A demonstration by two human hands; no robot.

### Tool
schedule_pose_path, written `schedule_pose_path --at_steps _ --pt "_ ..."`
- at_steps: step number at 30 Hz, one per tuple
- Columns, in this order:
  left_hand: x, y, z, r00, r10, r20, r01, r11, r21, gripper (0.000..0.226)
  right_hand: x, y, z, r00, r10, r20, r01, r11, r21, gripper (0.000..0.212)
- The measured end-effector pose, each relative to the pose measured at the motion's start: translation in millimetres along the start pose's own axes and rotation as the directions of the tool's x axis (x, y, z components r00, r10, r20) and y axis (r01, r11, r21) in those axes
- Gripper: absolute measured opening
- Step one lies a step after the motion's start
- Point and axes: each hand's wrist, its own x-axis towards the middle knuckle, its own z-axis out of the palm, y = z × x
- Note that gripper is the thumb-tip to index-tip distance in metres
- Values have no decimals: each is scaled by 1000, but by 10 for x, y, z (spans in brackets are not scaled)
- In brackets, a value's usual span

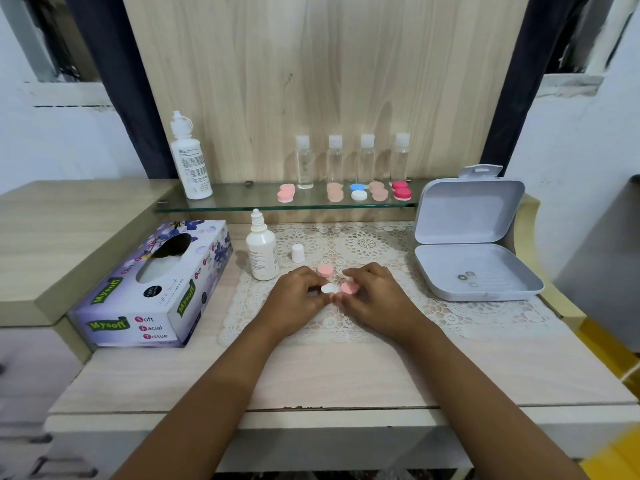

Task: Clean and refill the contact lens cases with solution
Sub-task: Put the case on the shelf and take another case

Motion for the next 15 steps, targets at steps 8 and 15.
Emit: schedule_pose_path --at_steps 8,15 --pt "0 9 0 1000 3 -3 -3 1000 16 28 -6 7 -5 999 -34 -18 34 999 -7 35" --pt "-8 7 -2 1000 11 4 -11 999 34 30 35 27 -8 999 6 -33 -6 1000 -12 25"
